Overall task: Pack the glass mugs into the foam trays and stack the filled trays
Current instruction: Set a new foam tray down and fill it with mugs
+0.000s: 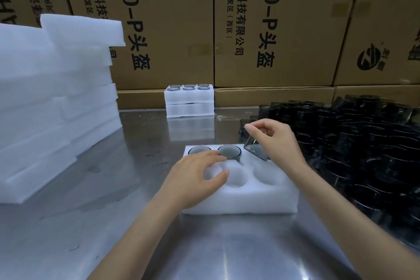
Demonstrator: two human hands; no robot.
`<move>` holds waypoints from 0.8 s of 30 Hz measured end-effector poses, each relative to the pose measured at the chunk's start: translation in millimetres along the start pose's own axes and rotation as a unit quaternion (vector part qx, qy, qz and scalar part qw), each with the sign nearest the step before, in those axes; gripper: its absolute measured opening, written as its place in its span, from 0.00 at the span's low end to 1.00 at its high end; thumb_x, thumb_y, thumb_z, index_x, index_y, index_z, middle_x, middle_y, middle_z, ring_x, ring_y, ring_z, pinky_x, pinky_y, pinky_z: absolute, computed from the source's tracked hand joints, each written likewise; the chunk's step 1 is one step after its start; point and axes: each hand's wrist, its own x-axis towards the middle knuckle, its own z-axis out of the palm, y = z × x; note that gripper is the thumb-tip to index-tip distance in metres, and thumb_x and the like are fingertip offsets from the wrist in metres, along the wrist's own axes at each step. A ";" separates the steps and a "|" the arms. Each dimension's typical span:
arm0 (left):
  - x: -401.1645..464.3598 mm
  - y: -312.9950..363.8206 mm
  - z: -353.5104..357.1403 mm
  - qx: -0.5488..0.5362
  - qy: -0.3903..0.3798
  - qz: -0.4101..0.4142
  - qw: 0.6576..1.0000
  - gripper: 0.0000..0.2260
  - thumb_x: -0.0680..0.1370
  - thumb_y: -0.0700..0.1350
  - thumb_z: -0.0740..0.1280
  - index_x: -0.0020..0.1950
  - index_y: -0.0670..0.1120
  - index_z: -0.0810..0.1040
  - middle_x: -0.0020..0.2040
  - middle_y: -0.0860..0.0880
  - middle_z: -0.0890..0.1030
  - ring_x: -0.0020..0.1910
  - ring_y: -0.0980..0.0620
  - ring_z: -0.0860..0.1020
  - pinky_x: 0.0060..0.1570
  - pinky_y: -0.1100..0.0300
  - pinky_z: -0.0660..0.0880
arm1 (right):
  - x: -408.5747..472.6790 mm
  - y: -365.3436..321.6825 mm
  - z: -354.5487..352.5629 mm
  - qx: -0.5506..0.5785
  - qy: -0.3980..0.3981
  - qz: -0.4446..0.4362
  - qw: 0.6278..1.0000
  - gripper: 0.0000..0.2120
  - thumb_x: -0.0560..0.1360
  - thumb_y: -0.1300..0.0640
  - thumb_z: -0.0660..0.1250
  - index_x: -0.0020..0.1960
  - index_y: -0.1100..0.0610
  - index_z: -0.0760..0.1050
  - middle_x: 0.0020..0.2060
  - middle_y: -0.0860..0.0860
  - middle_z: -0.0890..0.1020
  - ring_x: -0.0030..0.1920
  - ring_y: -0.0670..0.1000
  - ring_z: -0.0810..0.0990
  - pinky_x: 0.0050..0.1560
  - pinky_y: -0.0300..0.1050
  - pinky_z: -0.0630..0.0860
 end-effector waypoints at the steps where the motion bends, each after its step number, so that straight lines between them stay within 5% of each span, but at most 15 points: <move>1: -0.1 0.1 -0.1 0.001 -0.001 0.001 1.000 0.24 0.71 0.65 0.54 0.64 0.63 0.73 0.67 0.67 0.69 0.66 0.66 0.65 0.56 0.68 0.61 | -0.8 -0.9 0.4 -0.019 -0.026 0.001 0.999 0.06 0.75 0.51 0.67 0.46 0.49 0.82 0.40 0.46 0.83 0.43 0.46 0.79 0.46 0.42 0.73; 4: -1.1 -0.6 -0.2 0.000 -0.002 0.000 1.000 0.21 0.73 0.64 0.57 0.64 0.63 0.73 0.68 0.67 0.69 0.67 0.66 0.65 0.57 0.68 0.60 | 0.7 -0.8 -3.7 -0.107 -0.128 0.015 0.986 0.16 0.76 0.56 0.65 0.62 0.46 0.76 0.51 0.46 0.76 0.55 0.47 0.70 0.53 0.39 0.66; 6: -1.2 -0.9 -0.1 0.002 -0.002 -0.003 1.000 0.17 0.76 0.61 0.60 0.64 0.63 0.73 0.68 0.66 0.69 0.67 0.65 0.64 0.58 0.67 0.60 | 2.1 -2.0 -12.1 -0.139 -0.196 0.030 0.970 0.20 0.76 0.56 0.65 0.66 0.41 0.72 0.59 0.45 0.70 0.62 0.46 0.63 0.62 0.41 0.61; 8: -1.2 -1.3 -0.1 0.006 -0.005 -0.004 1.000 0.17 0.76 0.60 0.61 0.65 0.63 0.72 0.69 0.66 0.68 0.68 0.64 0.64 0.60 0.66 0.60 | 2.8 -1.3 -18.2 -0.093 -0.230 0.019 0.969 0.20 0.75 0.56 0.68 0.65 0.42 0.73 0.62 0.42 0.72 0.67 0.44 0.66 0.65 0.41 0.63; 14: -1.0 0.1 -0.7 0.007 -0.016 -0.008 1.000 0.24 0.70 0.64 0.54 0.65 0.64 0.71 0.69 0.66 0.67 0.69 0.64 0.64 0.63 0.64 0.61 | 5.8 17.3 -13.9 -0.036 -0.055 -0.008 0.998 0.21 0.72 0.55 0.72 0.64 0.46 0.75 0.59 0.48 0.76 0.60 0.47 0.75 0.63 0.44 0.70; 17: -0.9 -0.1 -0.7 0.009 -0.014 -0.004 1.000 0.23 0.72 0.64 0.55 0.65 0.63 0.71 0.69 0.66 0.68 0.69 0.63 0.64 0.64 0.62 0.62 | 4.0 25.6 -9.2 -0.111 -0.071 -0.040 0.991 0.23 0.72 0.55 0.73 0.65 0.46 0.74 0.60 0.45 0.72 0.62 0.45 0.71 0.61 0.37 0.65; 24: 0.1 1.0 -0.1 0.014 0.004 -0.013 1.000 0.16 0.75 0.59 0.59 0.62 0.64 0.73 0.66 0.68 0.69 0.64 0.67 0.66 0.53 0.66 0.62 | 1.4 29.1 -13.0 -0.216 -0.080 -0.025 0.973 0.22 0.71 0.45 0.71 0.64 0.38 0.73 0.55 0.41 0.71 0.51 0.42 0.70 0.52 0.41 0.65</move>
